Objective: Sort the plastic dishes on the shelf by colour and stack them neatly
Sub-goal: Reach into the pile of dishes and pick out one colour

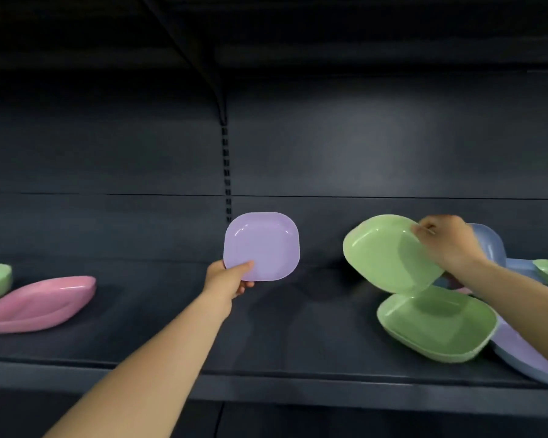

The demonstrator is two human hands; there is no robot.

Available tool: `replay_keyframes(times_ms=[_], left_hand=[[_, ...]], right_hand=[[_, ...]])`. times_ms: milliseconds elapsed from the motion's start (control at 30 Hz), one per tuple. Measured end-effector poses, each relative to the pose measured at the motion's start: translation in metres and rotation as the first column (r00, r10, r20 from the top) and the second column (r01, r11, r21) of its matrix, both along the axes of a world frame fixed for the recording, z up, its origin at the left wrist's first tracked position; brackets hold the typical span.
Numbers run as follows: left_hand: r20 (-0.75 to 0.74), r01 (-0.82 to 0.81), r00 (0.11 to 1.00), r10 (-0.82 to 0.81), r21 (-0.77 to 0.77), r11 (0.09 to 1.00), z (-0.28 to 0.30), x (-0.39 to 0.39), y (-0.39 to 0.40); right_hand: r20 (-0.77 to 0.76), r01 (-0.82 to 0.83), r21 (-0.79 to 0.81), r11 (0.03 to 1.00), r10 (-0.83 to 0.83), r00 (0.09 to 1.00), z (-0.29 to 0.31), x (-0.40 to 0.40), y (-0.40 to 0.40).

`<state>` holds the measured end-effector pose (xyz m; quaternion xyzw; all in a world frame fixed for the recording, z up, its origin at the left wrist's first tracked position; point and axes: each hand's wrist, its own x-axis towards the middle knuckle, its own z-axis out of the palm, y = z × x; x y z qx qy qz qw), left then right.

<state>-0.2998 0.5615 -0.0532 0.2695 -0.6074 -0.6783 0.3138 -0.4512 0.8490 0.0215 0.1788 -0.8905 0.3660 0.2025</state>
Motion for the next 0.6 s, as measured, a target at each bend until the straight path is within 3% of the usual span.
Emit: replay_keyframes(times_ms=[100,167,300,600], left_hand=[[-0.004,-0.056,0.998,0.056,-0.025,0.998,0.013,0.051,-0.040],[-0.013,-0.097,0.995,0.096,-0.023,0.995,0.019,0.090,-0.070],[-0.014,-0.206,0.978,0.207,0.007,0.978,0.025,0.167,-0.131],[-0.048,-0.302,0.952,0.303,0.036,0.953,0.014,0.323,-0.241]], right_hand=[[0.124,-0.042,-0.254,0.966,0.075,0.989,-0.001,0.034,-0.052],[0.304,-0.053,-0.470,0.881,0.218,0.927,-0.005,0.065,-0.090],[0.569,-0.099,-0.502,0.859,0.414,0.710,-0.010,0.132,-0.163],[0.522,-0.153,-0.605,0.781,0.535,0.665,-0.022,0.277,-0.319]])
